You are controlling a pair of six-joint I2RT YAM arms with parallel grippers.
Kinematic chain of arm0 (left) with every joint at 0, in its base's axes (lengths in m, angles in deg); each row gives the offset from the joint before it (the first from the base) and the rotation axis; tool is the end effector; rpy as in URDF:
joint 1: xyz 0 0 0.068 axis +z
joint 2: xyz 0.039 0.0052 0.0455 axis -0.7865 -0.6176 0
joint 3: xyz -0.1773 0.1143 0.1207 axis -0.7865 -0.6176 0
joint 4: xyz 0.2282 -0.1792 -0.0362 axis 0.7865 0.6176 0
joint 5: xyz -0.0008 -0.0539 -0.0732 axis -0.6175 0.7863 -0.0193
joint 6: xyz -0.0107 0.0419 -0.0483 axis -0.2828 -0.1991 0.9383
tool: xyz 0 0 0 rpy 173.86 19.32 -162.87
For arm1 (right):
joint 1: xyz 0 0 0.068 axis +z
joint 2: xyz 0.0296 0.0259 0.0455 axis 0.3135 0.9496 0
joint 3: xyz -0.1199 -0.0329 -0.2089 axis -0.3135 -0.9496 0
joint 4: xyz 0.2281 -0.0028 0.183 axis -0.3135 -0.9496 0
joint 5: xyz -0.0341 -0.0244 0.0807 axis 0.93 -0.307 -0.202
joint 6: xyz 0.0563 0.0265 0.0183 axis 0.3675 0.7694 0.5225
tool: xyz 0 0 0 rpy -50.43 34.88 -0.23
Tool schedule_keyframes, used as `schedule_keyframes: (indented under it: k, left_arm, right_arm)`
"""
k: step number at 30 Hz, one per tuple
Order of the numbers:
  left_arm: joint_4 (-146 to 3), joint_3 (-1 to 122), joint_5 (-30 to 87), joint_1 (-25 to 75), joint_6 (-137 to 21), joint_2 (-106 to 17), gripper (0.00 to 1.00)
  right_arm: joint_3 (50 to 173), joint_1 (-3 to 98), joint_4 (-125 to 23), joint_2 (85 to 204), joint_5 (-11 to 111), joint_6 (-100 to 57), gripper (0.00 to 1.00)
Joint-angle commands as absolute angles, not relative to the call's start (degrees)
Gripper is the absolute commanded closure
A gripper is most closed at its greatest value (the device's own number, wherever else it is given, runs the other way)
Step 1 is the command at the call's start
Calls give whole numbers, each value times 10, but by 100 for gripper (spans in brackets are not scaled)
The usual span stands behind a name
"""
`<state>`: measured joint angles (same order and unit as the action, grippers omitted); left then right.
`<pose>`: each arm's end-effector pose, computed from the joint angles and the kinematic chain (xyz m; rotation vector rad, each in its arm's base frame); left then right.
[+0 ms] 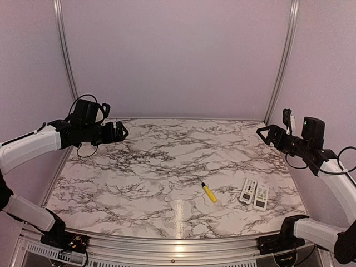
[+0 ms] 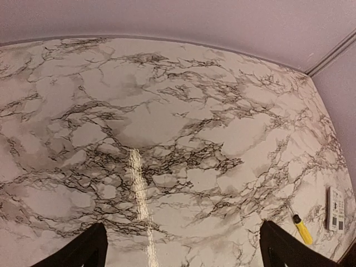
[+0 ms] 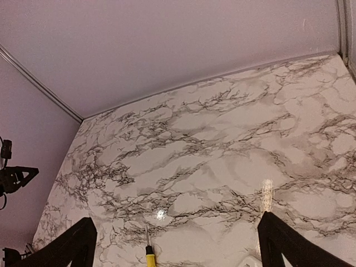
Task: Unload the batteries from the remote control
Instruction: Pick up the remote control from the center of the board.
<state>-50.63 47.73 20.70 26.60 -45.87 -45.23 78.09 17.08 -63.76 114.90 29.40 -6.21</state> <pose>0.3159 -0.1497 0.2433 0.0302 2.2381 -0.4862 0.2681 0.0185 0.2667 0.0716 1.9777 0.7237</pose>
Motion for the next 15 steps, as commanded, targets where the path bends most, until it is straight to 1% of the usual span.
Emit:
schedule_keyframes:
  k: [1,9,15]
  left_arm:
    - [-523,509,231,209,-458,-508,1]
    - [-525,584,242,121,-474,-612,1]
    - [-490,638,226,71,-500,-656,1]
  right_arm:
    - [777,163,-693,1125,296,-73,1]
    - [807,161,-828,1106,433,-65,1]
    - [844,161,-925,1151,507,-24,1]
